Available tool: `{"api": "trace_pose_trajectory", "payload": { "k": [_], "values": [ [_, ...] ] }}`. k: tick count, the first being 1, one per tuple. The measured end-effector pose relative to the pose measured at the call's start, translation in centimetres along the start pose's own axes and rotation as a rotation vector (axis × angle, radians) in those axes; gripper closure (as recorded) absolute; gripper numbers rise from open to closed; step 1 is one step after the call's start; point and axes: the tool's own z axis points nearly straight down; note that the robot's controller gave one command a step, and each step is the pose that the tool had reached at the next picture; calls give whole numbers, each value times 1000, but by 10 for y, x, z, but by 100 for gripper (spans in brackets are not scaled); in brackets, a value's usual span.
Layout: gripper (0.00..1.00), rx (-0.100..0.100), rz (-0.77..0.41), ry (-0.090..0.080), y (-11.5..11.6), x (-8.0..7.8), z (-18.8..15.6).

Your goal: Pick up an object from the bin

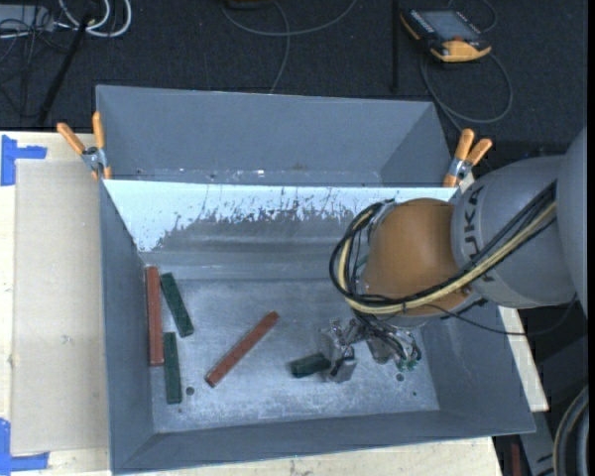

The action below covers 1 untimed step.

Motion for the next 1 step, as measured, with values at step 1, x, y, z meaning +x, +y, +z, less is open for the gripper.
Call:
{"api": "trace_pose_trajectory", "payload": {
  "k": [1],
  "values": [
    [100,1,90,-7,-3,8,-150]
  ]
}}
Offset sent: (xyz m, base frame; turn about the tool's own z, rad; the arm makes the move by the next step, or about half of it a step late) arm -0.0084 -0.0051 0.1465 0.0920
